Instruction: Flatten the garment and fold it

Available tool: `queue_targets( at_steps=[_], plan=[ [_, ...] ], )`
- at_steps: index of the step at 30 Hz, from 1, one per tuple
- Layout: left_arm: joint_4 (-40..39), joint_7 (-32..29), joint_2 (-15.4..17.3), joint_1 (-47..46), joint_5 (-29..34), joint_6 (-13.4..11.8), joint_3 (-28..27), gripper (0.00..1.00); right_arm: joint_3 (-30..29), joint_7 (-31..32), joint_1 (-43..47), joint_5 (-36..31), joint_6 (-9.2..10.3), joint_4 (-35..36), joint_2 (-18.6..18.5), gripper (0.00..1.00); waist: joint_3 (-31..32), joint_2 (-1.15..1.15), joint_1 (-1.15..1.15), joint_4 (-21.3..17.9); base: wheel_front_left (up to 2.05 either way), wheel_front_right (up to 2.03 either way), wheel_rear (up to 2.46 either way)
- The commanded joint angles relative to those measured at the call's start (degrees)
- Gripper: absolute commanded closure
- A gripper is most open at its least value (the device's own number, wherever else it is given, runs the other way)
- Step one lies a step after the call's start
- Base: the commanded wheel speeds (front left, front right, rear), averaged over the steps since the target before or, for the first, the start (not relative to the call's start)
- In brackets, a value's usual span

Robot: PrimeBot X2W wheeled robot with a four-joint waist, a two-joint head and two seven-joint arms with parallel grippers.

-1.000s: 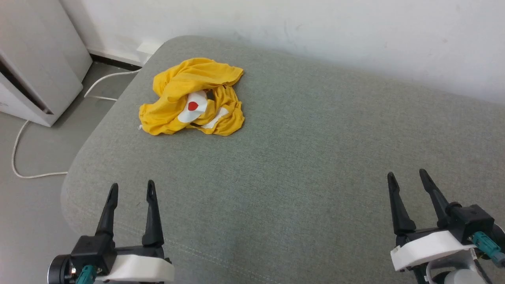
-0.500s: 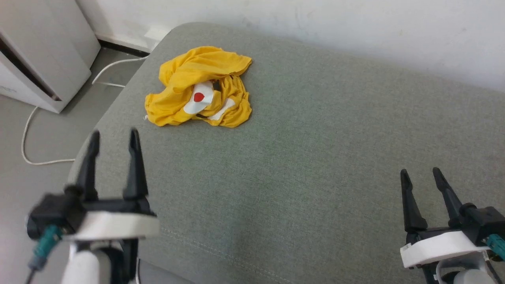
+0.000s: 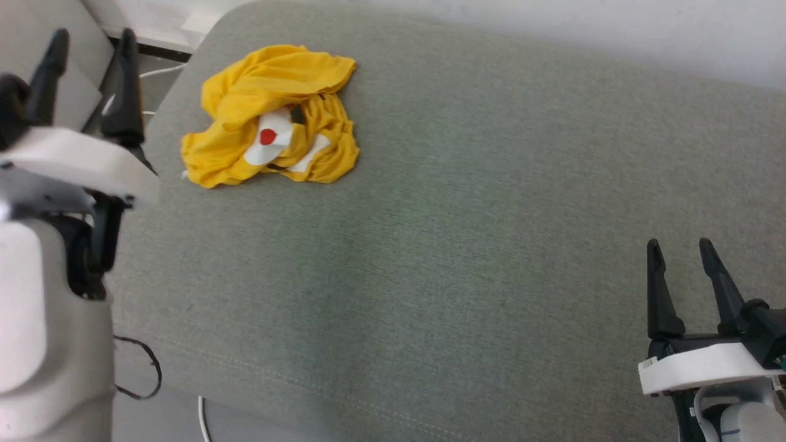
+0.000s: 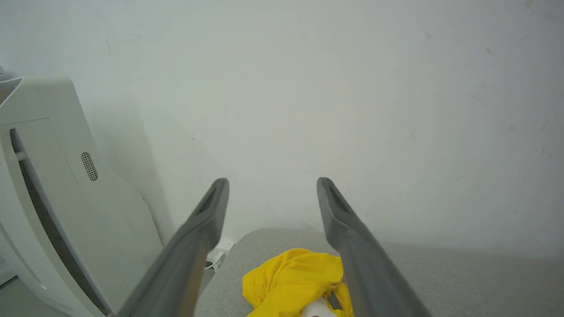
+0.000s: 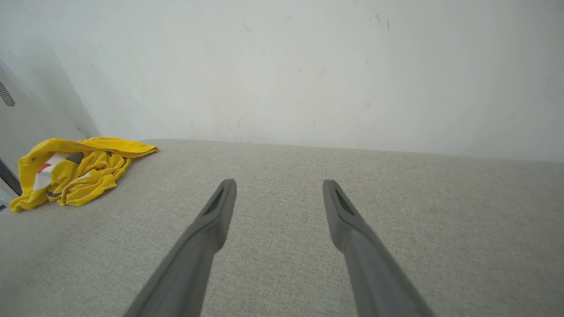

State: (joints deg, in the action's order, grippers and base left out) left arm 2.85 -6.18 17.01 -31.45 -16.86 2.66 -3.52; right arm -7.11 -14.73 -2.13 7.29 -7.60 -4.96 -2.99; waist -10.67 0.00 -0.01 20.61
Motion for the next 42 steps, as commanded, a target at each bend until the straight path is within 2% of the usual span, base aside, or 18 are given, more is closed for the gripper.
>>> queue_targets(
  at_steps=[1,12,25,31,36,37,38,39,42],
  plan=[
    [1.3,-1.0,0.9,-1.7,-0.2,0.5,-0.1,0.0,0.0,-0.3,-0.9,0.1,0.11,0.2,0.1,0.0,-2.1,0.0,0.01,-2.6,0.0,0.0,0.0],
    [14.5,-13.5,5.2,-12.0,-4.7,1.9,-0.7,0.0,-1.0,-0.3,-3.0,-1.5,0.11,2.6,0.1,0.0,-9.2,0.0,0.01,-7.5,0.0,0.0,0.0],
    [21.7,-27.7,7.4,-16.6,-8.6,2.5,0.8,0.0,-2.8,0.4,-5.2,-4.1,0.11,6.9,0.1,0.0,-17.4,0.0,0.01,-10.8,0.0,0.0,0.0],
    [24.4,-31.5,8.2,-17.1,-9.4,1.4,0.7,0.0,-3.5,1.3,-5.6,-4.9,0.11,9.0,0.1,0.0,-20.2,0.0,0.01,-11.8,0.0,0.0,0.0],
    [26.8,-30.7,8.1,-17.9,-9.8,1.4,0.8,0.0,-4.1,1.9,-6.0,-5.4,0.11,10.6,0.1,0.0,-22.0,0.0,0.01,-12.0,0.0,0.0,0.0],
    [27.2,-30.5,8.0,-18.1,-10.0,1.6,0.9,0.21,-4.2,2.1,-6.1,-5.5,0.11,10.9,0.1,0.0,-22.3,0.0,0.01,-12.0,0.0,0.0,0.0],
    [27.6,-30.1,7.9,-18.2,-10.1,1.9,1.1,0.73,-4.3,2.2,-6.1,-5.6,0.11,11.1,0.1,0.0,-22.5,0.0,0.01,-12.0,0.0,0.0,0.0],
    [27.9,-29.7,7.8,-18.3,-10.3,2.2,1.3,1.0,-4.4,2.3,-6.1,-5.6,0.11,11.4,0.1,0.0,-22.6,0.0,0.01,-12.0,0.0,0.0,0.0],
    [28.2,-28.5,7.8,-18.4,-10.6,2.7,1.6,1.0,-4.5,2.6,-6.3,-5.7,0.11,11.7,0.1,0.0,-22.8,0.0,0.01,-12.0,0.0,0.0,0.0]
  ],
)
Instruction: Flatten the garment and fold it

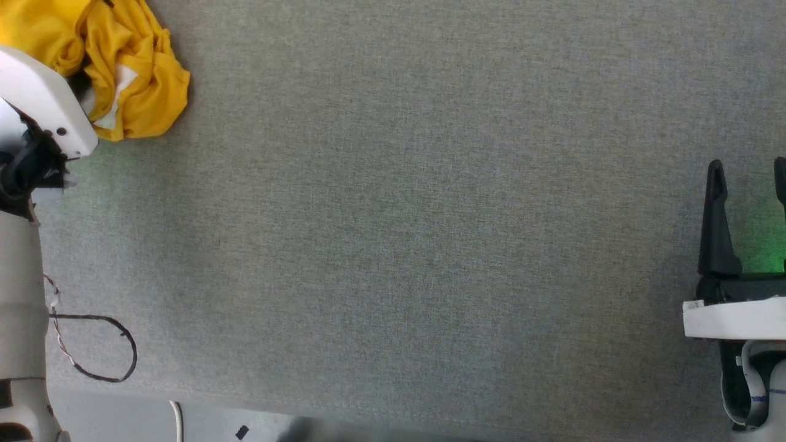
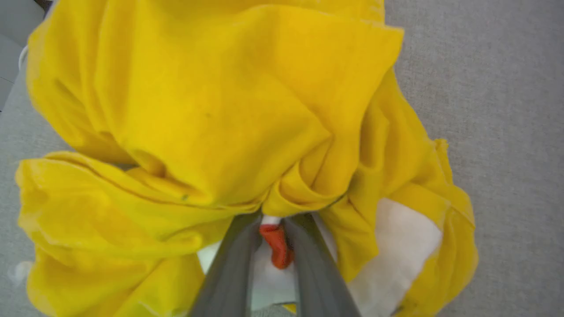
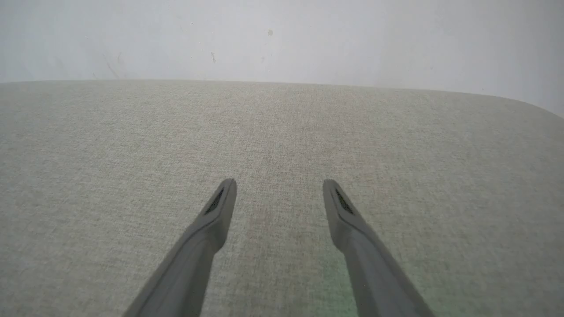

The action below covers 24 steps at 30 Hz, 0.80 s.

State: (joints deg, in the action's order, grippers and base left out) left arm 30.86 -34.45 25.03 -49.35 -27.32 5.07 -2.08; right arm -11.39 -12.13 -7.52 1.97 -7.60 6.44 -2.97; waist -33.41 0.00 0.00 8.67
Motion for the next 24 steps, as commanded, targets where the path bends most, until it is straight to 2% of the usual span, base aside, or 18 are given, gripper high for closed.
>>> queue_targets(
  at_steps=[1,12,18,24],
  plan=[
    [0.5,0.3,-0.1,-0.5,-0.2,0.5,0.3,1.0,-0.2,0.1,-1.0,-0.4,0.11,0.3,0.1,0.0,-0.2,0.0,0.0,-0.1,0.0,0.0,0.0],
    [1.1,5.8,1.6,-2.5,-1.3,1.9,1.7,1.0,-0.2,-0.7,-1.1,1.0,0.11,-1.7,0.1,0.0,3.2,0.0,0.0,-0.3,0.0,0.0,0.0],
    [-1.2,8.8,2.8,-3.3,-1.8,2.2,3.1,1.0,0.2,-1.7,-0.7,2.6,0.11,-4.4,0.1,0.0,7.5,0.0,0.0,-1.0,0.0,0.0,0.0],
    [-4.8,9.2,3.1,-3.8,-2.2,2.3,5.1,1.0,0.2,-2.4,0.9,4.2,0.11,-7.2,0.1,0.0,13.1,0.0,0.0,-1.6,0.0,0.0,0.0]
  ],
)
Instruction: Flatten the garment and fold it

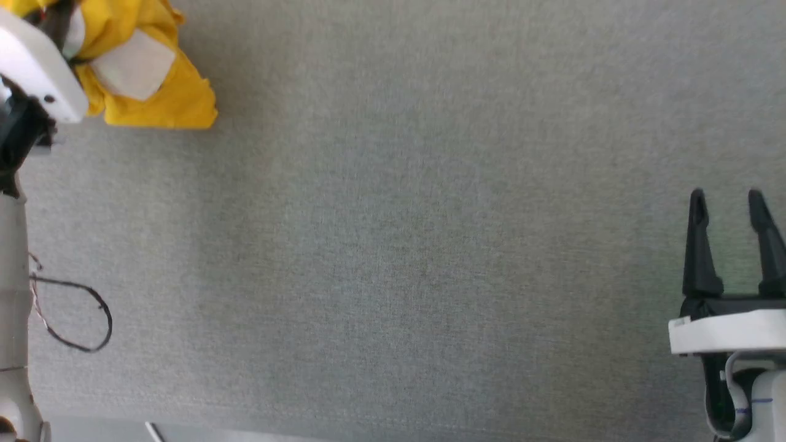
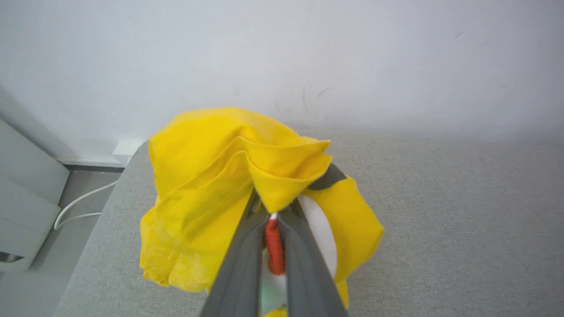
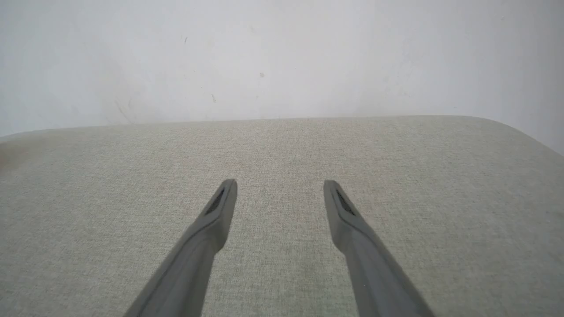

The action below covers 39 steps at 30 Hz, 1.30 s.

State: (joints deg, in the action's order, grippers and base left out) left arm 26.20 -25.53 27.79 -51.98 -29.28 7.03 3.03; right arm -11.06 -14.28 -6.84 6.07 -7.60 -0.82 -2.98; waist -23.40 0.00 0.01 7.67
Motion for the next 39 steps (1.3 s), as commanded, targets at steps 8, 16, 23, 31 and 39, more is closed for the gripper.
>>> queue_targets(
  at_steps=[8,16,23,31,39],
  plan=[
    [-8.6,-0.1,0.7,-2.3,0.3,0.4,5.8,1.0,0.6,-0.7,2.6,2.4,0.11,-2.8,0.1,0.0,10.5,0.0,-0.01,-1.7,0.0,0.0,0.0],
    [-17.9,-3.6,-0.8,-3.7,-2.1,0.4,12.8,1.0,1.3,-0.7,4.7,4.9,0.11,-3.7,0.1,0.0,16.6,0.0,-0.01,-3.5,0.0,0.0,0.0],
    [-21.3,-5.5,-5.8,-5.3,-4.4,0.1,15.8,1.0,1.8,-0.7,5.6,6.1,0.11,-4.0,0.1,0.0,19.2,0.0,-0.01,-6.8,0.0,0.0,0.0],
    [-22.4,-4.8,-11.9,-4.9,-5.6,-0.1,20.1,1.0,1.5,-0.7,6.4,6.6,0.11,-3.9,0.1,0.0,19.9,0.0,-0.01,-11.2,0.0,0.0,0.0],
    [-20.7,-1.3,-16.2,-1.3,-5.1,-0.5,23.7,1.0,1.1,-0.7,6.1,7.4,0.11,-3.7,0.1,0.0,17.9,0.0,-0.01,-14.8,0.0,0.0,0.0]
  ],
)
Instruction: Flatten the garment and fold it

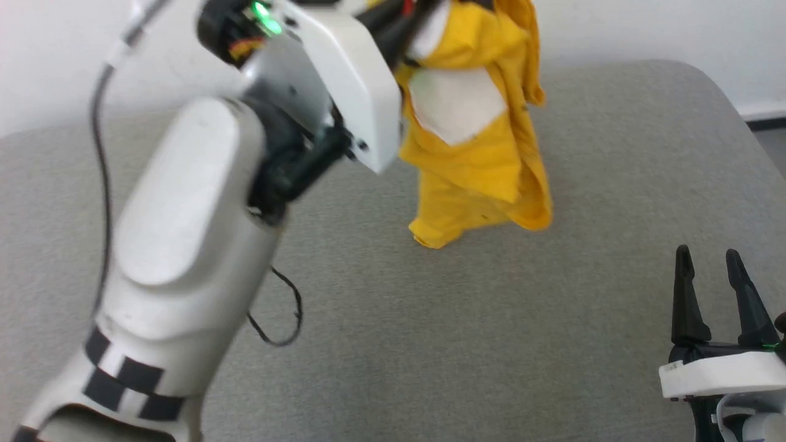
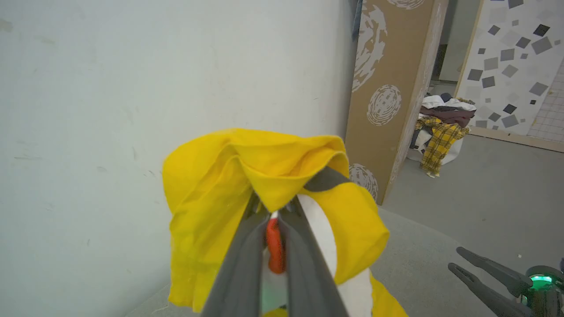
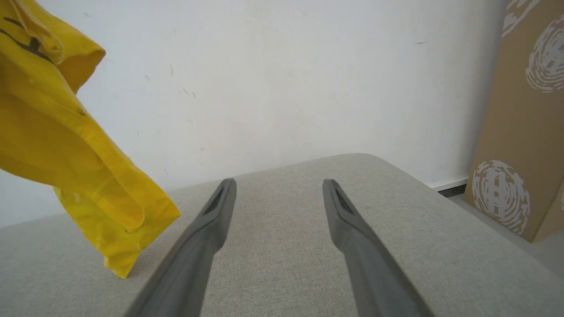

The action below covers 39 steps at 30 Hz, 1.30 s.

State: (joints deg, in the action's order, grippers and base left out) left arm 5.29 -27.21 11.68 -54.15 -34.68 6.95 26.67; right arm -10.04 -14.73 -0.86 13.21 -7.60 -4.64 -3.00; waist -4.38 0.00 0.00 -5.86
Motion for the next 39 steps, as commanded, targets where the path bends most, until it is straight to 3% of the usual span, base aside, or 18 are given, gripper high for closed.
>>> queue_targets(
  at_steps=[1,7,14,17,23,24,25,26,34,39],
  plan=[
    [0.8,1.2,-0.6,1.6,0.5,-0.5,0.6,1.0,0.1,-0.3,-0.1,0.4,0.11,0.2,0.1,0.0,-1.6,0.0,0.0,-1.6,0.0,0.0,0.0],
    [6.7,7.1,-2.5,6.0,3.7,-0.8,4.3,1.0,0.7,-0.3,-1.8,1.7,0.11,0.6,0.1,0.0,-5.9,0.0,0.0,-3.2,0.0,0.0,0.0],
    [19.7,12.4,-3.9,9.9,6.7,-2.5,6.9,1.0,1.9,-0.3,-4.1,3.0,0.11,0.3,0.1,0.0,-9.8,0.0,0.0,-4.7,0.0,0.0,0.0],
    [25.4,12.8,-4.6,10.9,6.2,-3.3,7.0,0.91,2.2,-0.3,-4.7,3.2,0.11,0.2,0.1,0.0,-10.8,0.0,0.0,-5.2,0.0,0.0,0.0],
    [33.0,11.9,-6.0,10.8,4.2,-3.9,6.5,0.55,1.8,-0.3,-5.4,3.1,0.11,-0.2,0.1,0.0,-11.6,0.0,0.0,-5.0,0.0,0.0,0.0],
    [33.7,12.1,-6.3,10.6,4.0,-3.9,6.6,0.38,1.7,-0.3,-5.4,3.0,0.11,-0.3,0.1,0.0,-11.6,0.0,0.0,-4.8,0.0,0.0,0.0],
    [34.1,12.4,-6.5,10.3,3.9,-3.6,6.7,0.05,1.5,-0.3,-5.4,2.9,0.11,-0.4,0.1,0.0,-11.4,0.0,0.0,-4.5,0.0,0.0,0.0],
    [34.4,13.0,-6.7,10.1,3.4,-3.5,6.5,0.0,1.3,-0.3,-5.4,2.7,0.11,-0.5,0.1,0.0,-11.3,0.0,0.0,-4.2,0.0,0.0,0.0],
    [32.8,17.6,-7.5,8.1,2.3,-2.7,5.9,0.0,0.8,-0.3,-5.0,1.9,0.11,-0.5,0.1,0.0,-9.2,0.0,0.0,-2.1,0.0,0.0,0.0],
    [26.7,22.6,-5.7,9.9,2.7,-3.6,4.6,0.0,0.5,-0.3,-4.0,1.6,0.11,-0.2,0.1,0.0,-7.7,0.0,0.0,-1.1,0.0,0.0,0.0]
  ],
)
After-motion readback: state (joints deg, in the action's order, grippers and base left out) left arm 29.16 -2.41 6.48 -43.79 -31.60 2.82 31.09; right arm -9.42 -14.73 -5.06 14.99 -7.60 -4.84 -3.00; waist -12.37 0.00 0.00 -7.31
